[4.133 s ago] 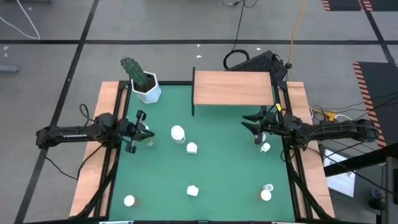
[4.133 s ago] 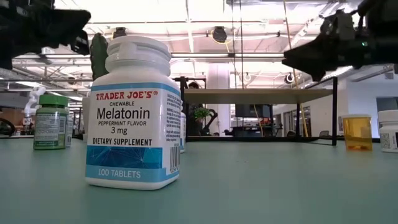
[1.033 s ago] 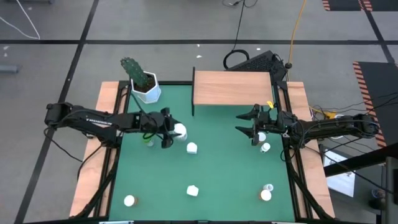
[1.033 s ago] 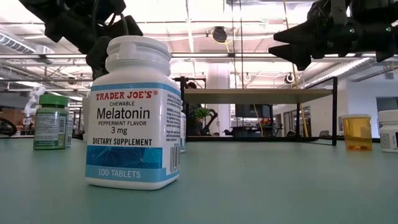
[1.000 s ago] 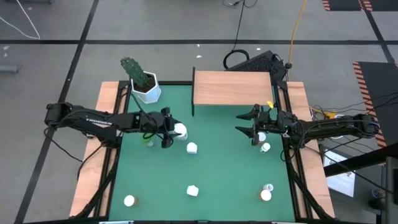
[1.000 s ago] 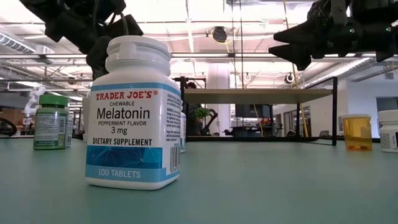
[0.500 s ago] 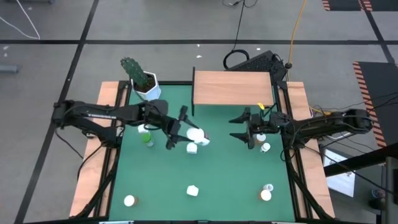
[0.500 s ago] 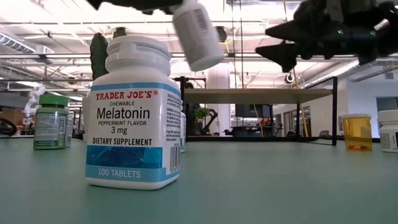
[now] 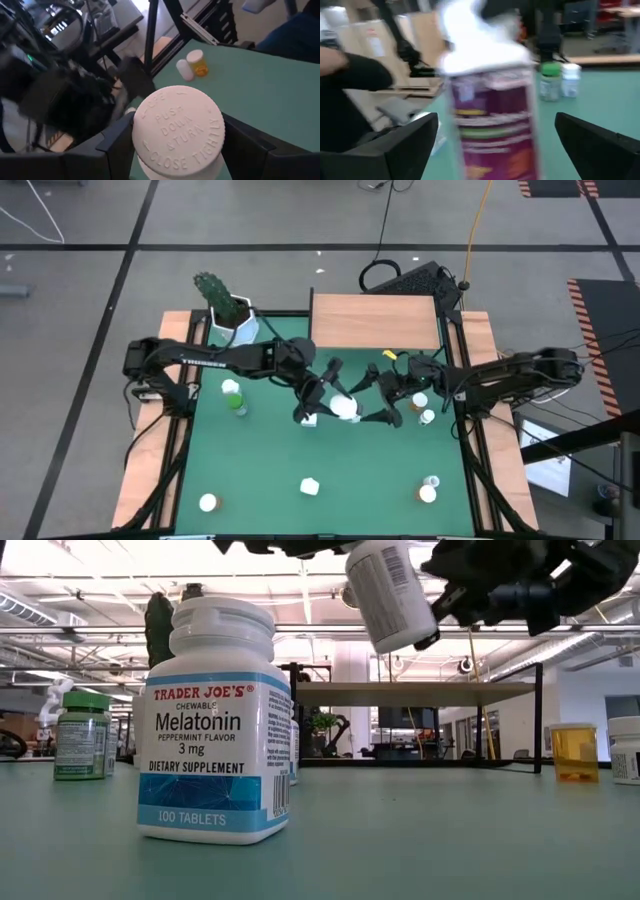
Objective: Pick and place medicine bottles onto shelf by color
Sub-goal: Put the purple pill bottle on the shelf
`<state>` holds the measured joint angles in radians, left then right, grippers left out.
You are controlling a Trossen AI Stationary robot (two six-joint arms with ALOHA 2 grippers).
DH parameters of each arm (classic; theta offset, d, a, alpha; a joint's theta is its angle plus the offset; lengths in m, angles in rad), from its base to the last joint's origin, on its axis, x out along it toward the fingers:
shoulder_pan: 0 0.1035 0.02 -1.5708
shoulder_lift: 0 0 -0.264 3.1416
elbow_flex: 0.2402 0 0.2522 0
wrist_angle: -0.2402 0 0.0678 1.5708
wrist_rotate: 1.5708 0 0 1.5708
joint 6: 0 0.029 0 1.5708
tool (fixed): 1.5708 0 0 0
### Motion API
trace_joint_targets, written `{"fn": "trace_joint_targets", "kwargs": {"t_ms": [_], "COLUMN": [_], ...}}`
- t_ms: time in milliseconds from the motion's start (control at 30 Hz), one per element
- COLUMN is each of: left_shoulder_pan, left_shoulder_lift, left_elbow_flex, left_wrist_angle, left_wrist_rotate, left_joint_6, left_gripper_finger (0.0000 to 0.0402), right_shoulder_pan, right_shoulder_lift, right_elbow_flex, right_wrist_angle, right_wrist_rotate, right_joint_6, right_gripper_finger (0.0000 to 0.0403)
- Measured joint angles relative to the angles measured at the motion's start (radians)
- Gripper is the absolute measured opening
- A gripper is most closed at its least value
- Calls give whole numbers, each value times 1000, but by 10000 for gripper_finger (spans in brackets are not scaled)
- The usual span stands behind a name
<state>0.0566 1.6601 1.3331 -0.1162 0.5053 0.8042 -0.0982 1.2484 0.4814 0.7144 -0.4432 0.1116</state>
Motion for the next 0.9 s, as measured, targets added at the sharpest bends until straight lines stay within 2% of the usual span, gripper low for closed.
{"fn": "trace_joint_targets", "kwargs": {"t_ms": [233,400,533,600,667,900], "left_shoulder_pan": [0,1,0,1,2,1], "left_shoulder_lift": [22,22,22,22,20,14], "left_elbow_flex": [21,20,20,20,20,19], "left_wrist_angle": [-10,-10,-1,0,2,11], "left_wrist_rotate": [10,1,-64,-88,-134,-528], "left_joint_6": [28,2,-59,-106,-154,-427], "left_gripper_finger": [247,249,250,252,259,310], "right_shoulder_pan": [2,2,1,8,21,97], "right_shoulder_lift": [110,129,129,129,129,128], "right_elbow_flex": [-1,-1,-2,-3,-3,-2], "right_wrist_angle": [82,90,88,90,93,106], "right_wrist_rotate": [-54,-41,-18,42,148,636], "right_joint_6": [36,34,17,-2,-35,-167], "right_gripper_finger": [382,327,274,257,250,249]}}
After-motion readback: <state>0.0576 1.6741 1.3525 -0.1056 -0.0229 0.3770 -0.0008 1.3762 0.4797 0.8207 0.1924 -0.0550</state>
